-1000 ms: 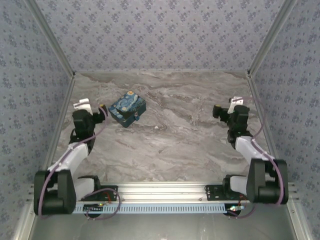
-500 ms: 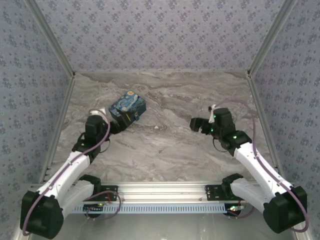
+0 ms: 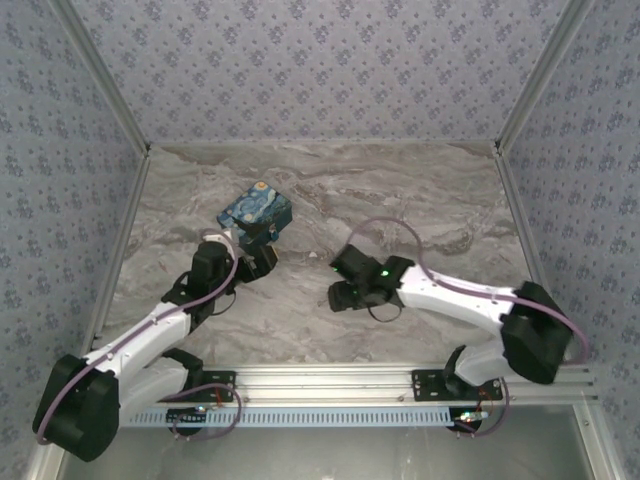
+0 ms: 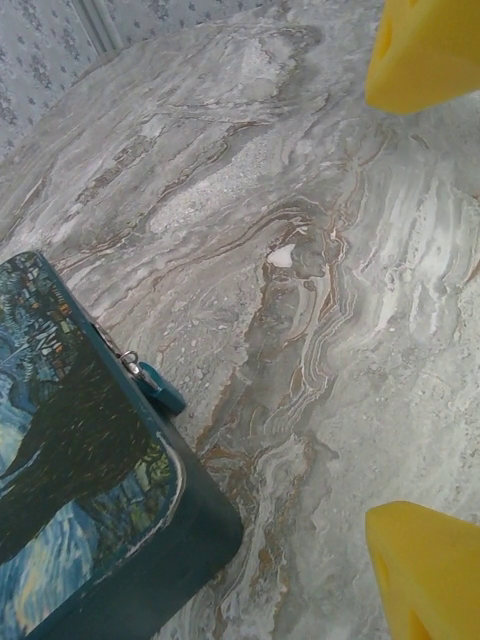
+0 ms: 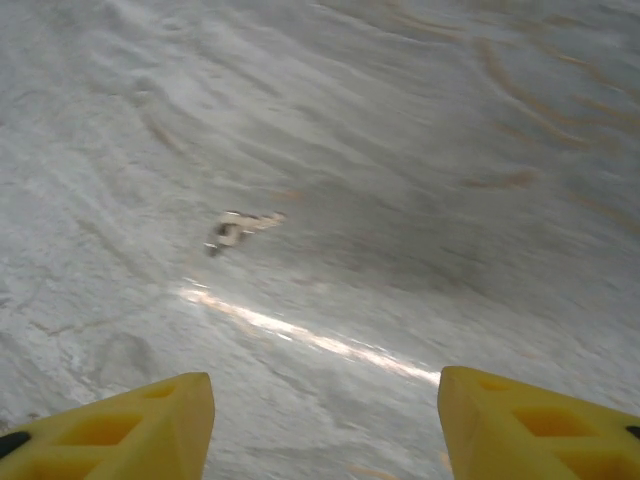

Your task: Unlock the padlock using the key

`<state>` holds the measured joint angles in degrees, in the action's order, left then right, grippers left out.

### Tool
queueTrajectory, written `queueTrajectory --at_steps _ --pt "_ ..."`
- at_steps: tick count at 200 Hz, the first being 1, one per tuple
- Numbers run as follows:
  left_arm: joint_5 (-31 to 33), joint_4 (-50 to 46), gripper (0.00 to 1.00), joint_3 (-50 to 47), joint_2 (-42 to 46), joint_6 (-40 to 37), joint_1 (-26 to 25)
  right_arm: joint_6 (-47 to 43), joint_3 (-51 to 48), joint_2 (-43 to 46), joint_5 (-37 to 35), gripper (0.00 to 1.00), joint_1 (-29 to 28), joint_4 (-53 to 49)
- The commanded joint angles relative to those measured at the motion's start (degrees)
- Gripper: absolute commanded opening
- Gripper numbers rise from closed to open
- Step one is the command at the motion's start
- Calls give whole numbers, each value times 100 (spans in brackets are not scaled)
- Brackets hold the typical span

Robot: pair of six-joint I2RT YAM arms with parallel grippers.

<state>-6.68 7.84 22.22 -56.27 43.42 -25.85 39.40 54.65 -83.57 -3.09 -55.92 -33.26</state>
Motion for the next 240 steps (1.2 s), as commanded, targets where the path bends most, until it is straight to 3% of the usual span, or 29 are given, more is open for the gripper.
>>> queueTrajectory --at_steps 1,74,154,240 --pt "-16 247 99 97 8 20 -48 100 479 -522 -136 56 -221 -254" --pt "86 -150 99 178 281 -130 -60 39 1202 -1737 31 36 -374 -272" --pt "92 -155 99 204 317 -115 -60 -52 1631 -2247 -94 28 -358 -369" --pt "114 -208 100 186 368 -107 -61 -44 1658 -2368 -276 27 -322 -473"
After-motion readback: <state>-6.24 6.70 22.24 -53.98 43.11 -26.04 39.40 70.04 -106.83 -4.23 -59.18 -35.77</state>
